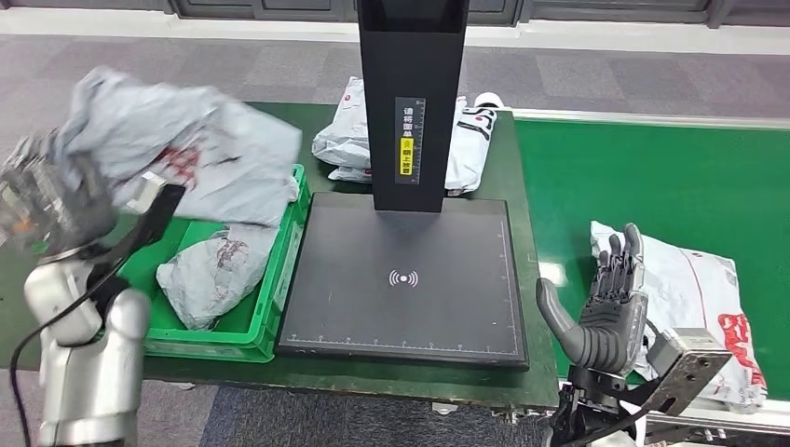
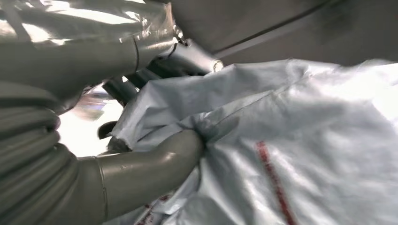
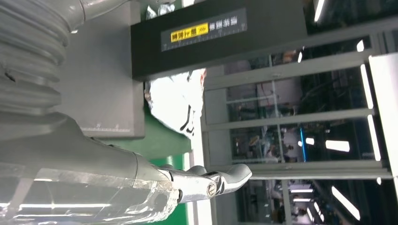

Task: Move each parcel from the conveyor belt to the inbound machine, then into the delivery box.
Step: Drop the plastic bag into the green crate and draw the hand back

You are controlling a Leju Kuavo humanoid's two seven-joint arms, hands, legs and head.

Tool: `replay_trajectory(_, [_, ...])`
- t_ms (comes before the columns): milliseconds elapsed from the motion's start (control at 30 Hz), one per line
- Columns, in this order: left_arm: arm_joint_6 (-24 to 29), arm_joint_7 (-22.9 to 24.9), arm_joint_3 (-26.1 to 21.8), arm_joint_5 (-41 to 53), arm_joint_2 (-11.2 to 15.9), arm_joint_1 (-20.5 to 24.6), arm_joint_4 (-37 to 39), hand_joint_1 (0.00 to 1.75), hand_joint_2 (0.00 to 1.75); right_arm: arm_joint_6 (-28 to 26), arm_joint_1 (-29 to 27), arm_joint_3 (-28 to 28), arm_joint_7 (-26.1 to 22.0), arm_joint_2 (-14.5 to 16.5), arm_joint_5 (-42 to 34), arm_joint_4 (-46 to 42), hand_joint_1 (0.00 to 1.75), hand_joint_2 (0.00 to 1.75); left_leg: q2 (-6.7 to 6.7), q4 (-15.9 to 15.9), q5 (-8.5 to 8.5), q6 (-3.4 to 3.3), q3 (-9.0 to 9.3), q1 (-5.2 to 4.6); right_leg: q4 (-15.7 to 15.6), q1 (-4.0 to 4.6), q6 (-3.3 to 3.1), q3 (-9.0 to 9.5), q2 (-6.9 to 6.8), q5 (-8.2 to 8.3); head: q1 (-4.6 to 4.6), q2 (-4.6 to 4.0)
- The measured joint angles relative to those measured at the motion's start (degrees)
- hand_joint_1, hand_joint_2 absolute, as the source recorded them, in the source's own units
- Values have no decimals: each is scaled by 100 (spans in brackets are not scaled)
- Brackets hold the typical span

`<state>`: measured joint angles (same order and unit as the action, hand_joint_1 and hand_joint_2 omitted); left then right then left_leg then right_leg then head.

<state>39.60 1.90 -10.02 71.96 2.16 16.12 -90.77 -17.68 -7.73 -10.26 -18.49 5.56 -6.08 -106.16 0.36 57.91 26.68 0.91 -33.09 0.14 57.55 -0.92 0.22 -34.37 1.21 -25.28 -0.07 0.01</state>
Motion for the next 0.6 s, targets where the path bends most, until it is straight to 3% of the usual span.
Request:
replay_trajectory(133, [33, -651, -1112, -206, -183, -788, -129, 175, 175, -27, -42, 4, 2, -11, -10, 0, 0, 175, -15, 6, -7, 3, 9, 9, -1, 26, -8, -6, -12, -5, 3, 0])
replay_trajectory(200, [34, -409, -1279, -5, -218, -1025, -134, 175, 175, -53, -31, 7, 0, -11, -12, 0, 0, 175, -32, 6, -6, 3, 8, 10, -1, 27, -10, -2, -29, -12, 2, 0])
replay_trajectory(400, [-333, 552, -1059, 650, -174, -1349, -25, 175, 175, -87, -40, 38, -8, -11, -17, 0, 0, 175, -35, 5, -5, 3, 5, 10, -1, 27, -12, -2, -38, -14, 2, -1])
replay_trajectory(600, [-1010, 788, -422, 566, -78, -1428, 195, 175, 175, -52, -75, 87, -85, -11, -45, 0, 0, 175, -37, 5, -8, 4, 6, 10, -1, 27, -12, 1, -41, -11, 3, 0])
